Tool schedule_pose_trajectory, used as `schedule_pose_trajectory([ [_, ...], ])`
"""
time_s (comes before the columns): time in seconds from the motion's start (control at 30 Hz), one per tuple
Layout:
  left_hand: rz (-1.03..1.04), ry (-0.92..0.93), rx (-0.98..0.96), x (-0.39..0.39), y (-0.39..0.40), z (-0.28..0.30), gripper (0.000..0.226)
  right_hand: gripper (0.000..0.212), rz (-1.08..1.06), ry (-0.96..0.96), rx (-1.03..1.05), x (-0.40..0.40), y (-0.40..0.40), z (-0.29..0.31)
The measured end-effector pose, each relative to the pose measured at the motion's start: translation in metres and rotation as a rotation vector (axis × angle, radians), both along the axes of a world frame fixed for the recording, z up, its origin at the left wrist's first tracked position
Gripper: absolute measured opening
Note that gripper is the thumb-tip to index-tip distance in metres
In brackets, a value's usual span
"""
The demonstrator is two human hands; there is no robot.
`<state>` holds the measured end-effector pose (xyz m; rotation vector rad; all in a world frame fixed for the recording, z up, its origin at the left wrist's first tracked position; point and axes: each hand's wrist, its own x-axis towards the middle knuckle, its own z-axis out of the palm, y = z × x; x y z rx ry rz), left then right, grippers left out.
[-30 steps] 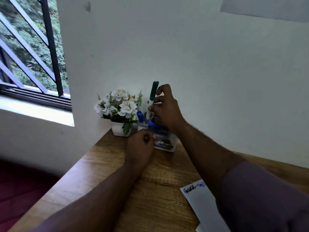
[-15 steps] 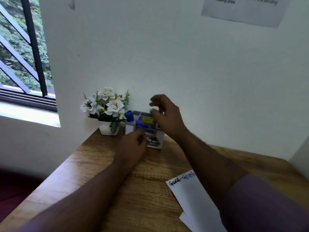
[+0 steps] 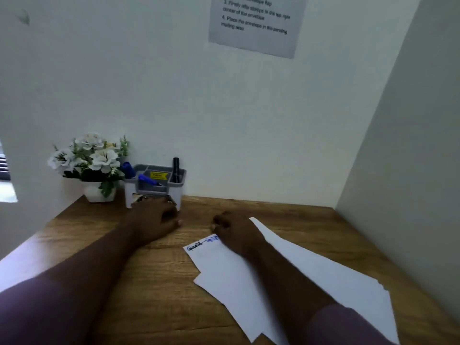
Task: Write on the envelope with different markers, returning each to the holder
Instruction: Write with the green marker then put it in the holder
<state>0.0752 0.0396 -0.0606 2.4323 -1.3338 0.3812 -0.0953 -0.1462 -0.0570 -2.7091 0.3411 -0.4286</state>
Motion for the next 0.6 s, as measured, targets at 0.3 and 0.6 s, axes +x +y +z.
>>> schedule_pose_trajectory([
  [0.3, 0.017, -0.018, 0.066, -0.005, -0.004, 0.001, 0.048, 0.025, 0.006, -0.055, -0.047, 0.012, -0.015, -0.006],
  [0.6, 0.229, -0.004, -0.034, -0.037, -0.025, -0.008, 0.031, 0.029, -0.009, -0.065, -0.111, 0.016, -0.017, -0.017],
])
